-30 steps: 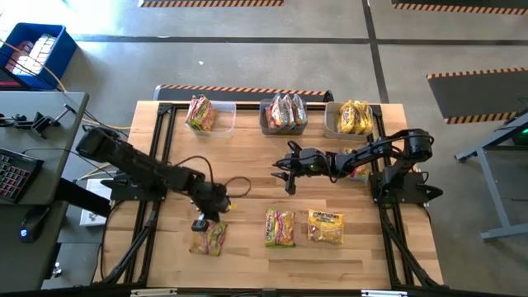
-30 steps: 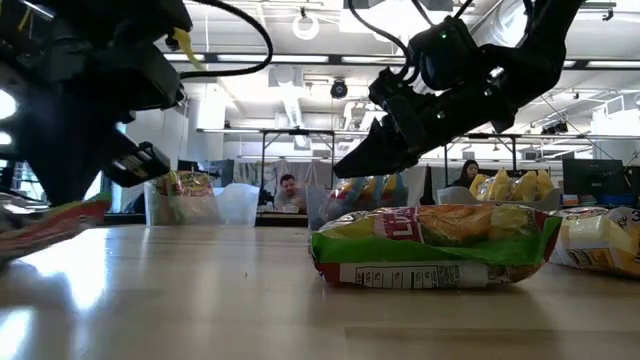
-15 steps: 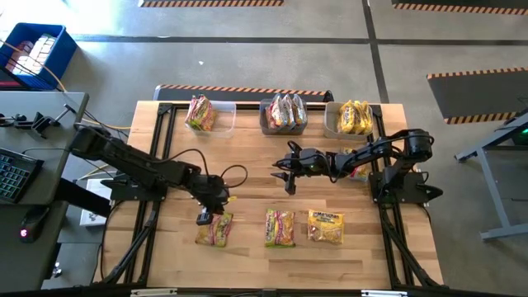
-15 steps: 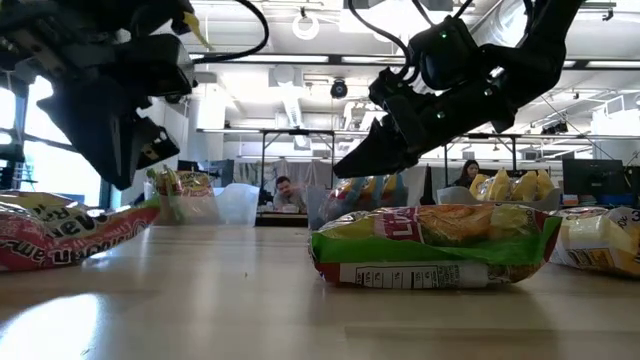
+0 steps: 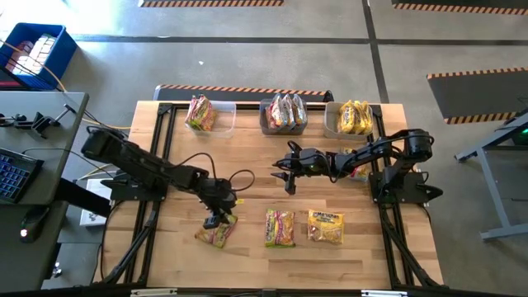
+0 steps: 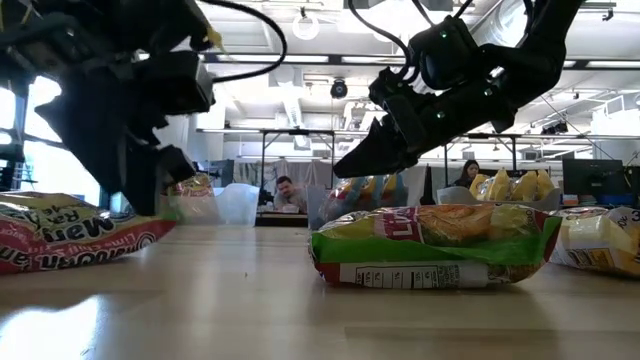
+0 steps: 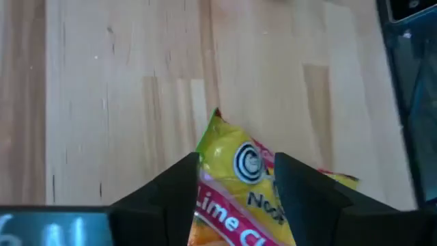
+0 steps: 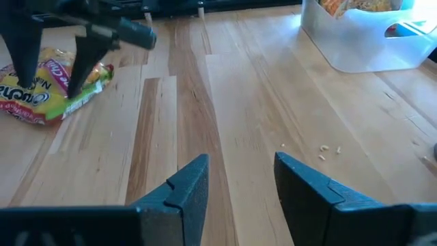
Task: Sort Maruchan noodles
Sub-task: Put the left green noodle pack into the transparent bin
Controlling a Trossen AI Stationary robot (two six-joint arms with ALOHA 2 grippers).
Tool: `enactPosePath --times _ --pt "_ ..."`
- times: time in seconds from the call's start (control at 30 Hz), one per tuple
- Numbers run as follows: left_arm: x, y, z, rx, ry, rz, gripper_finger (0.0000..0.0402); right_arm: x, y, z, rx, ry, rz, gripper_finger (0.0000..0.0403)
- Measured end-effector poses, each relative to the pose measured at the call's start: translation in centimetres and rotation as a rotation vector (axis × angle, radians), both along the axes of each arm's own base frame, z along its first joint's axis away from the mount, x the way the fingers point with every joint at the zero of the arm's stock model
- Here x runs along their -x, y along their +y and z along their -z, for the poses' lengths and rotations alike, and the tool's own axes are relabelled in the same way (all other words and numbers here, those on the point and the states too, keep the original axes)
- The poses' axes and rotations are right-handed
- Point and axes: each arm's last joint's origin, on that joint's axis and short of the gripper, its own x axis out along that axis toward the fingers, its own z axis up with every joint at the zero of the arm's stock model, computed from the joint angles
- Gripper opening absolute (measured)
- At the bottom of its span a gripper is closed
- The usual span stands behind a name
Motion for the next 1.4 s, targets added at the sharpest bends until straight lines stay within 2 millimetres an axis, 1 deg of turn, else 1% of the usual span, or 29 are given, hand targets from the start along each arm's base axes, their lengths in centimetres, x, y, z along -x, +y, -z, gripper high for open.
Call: enactPosePath --times 0.13,0.2,0.27,0.4,0.5,0.6,0.73,0.83,0.93,1.0,1.1,1.13,1.17,1.27,1.4 --pt "-0.3 -0.1 1.2 -0.028 0.019 0.034 0.0186 0.0 0.0 0.0 0.000 0.000 0.000 0.0152" --pt "-0.5 -0.1 1.5 -0.035 0.034 0.043 0.0186 0.0 0.0 0.0 0.002 0.000 0.001 0.0152" --pt "-0.9 -0.1 1.4 -0.038 0.021 0.058 0.0186 0.0 0.0 0.0 0.003 0.000 0.001 0.0152" --pt "-1.7 -0.3 0.4 -0.037 -0.028 0.076 0.0186 0.0 0.0 0.0 0.003 0.000 0.001 0.0152" --pt "-1.9 -0.5 0.3 -0.027 -0.031 0.096 0.0186 0.0 0.0 0.0 0.003 0.000 0.001 0.0152" --pt "-1.8 -0.9 1.0 -0.032 0.004 0.115 0.0186 0.0 0.0 0.0 0.003 0.000 0.001 0.0152" --pt "-1.9 -1.7 2.4 -0.033 0.042 0.144 0.0179 0.0 0.0 0.0 0.003 0.000 0.000 0.0152" --pt "-2.4 -2.1 2.8 -0.043 0.050 0.181 0.0157 0.0 0.0 0.0 0.003 0.000 -0.001 0.0152" --pt "-2.8 -2.3 2.3 -0.061 0.028 0.245 0.0115 0.0 0.0 0.0 0.002 0.000 -0.003 0.0152" --pt "-2.7 -1.9 1.8 -0.081 0.026 0.267 0.0078 0.0 0.0 0.0 0.003 0.000 -0.003 0.0152" --pt "-2.8 -0.8 0.8 -0.097 -0.003 0.247 0.0023 0.0 0.0 -0.1 0.012 -0.006 -0.007 0.0152" --pt "-2.9 -0.4 0.5 -0.099 -0.016 0.235 0.0014 -0.1 0.2 -0.1 0.022 -0.008 -0.013 0.0152" --pt "-2.8 0.0 0.2 -0.095 -0.023 0.226 0.0010 -0.1 0.3 -0.1 0.030 -0.010 -0.015 0.0152" --pt "-2.7 0.9 -0.8 -0.050 -0.091 0.227 0.0014 -0.6 1.2 -0.7 0.084 -0.025 -0.035 0.0152" --pt "-2.6 1.9 -1.9 0.024 -0.219 0.205 0.0006 -1.7 3.1 -1.8 0.182 -0.006 -0.073 0.0163"
